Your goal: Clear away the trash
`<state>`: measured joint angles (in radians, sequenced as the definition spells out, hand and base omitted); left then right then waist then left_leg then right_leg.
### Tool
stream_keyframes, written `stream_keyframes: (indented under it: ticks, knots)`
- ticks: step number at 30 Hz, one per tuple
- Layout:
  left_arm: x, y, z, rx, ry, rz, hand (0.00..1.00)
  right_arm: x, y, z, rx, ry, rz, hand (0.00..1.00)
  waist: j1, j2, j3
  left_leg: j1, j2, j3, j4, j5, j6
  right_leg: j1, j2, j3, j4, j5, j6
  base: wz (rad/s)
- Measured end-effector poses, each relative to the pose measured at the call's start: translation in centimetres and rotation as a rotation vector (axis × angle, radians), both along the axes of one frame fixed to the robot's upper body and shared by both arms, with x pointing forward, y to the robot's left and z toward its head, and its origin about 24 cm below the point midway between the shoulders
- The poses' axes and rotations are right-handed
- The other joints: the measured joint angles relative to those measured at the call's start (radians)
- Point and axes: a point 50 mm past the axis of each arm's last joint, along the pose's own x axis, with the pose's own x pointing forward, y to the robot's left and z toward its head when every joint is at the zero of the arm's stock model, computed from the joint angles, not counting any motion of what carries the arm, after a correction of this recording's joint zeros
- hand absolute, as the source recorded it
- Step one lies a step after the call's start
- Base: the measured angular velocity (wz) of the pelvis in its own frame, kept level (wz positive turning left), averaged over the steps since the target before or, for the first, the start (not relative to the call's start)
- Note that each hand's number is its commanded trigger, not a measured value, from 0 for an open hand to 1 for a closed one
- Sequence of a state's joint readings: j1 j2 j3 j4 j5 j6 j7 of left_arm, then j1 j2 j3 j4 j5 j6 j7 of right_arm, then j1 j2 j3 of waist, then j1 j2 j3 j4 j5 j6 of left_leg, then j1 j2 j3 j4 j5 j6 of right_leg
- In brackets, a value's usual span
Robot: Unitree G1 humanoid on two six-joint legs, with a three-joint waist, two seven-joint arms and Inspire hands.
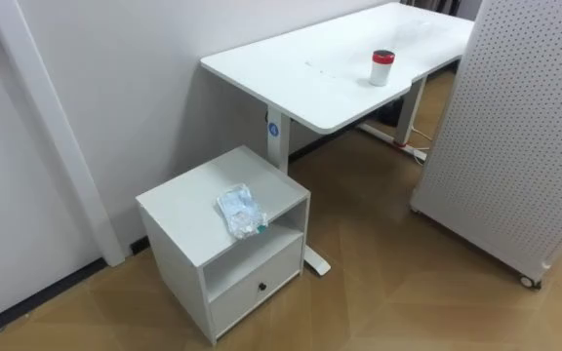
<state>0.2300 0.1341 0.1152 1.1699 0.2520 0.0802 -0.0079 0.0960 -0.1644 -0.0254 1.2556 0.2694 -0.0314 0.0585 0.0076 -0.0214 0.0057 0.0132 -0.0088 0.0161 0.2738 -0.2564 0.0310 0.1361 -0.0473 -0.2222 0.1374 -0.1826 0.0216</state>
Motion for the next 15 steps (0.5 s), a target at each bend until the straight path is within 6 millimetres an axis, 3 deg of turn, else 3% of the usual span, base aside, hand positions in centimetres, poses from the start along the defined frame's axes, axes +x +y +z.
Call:
stream_keyframes:
  ticks: [15]
  knots:
    - [0.68, -0.04, 0.01, -0.005, -0.027, -0.012, 0.0, 0.09, -0.14, 0.06, -0.005, -0.01, 0.005, 1.0, 0.0, 0.013, 0.0003, 0.016, 0.002, 0.019, -0.015, 0.0, 0.0, 0.002, 0.0, 0.027, -0.001, 0.0, 0.0, -0.03]
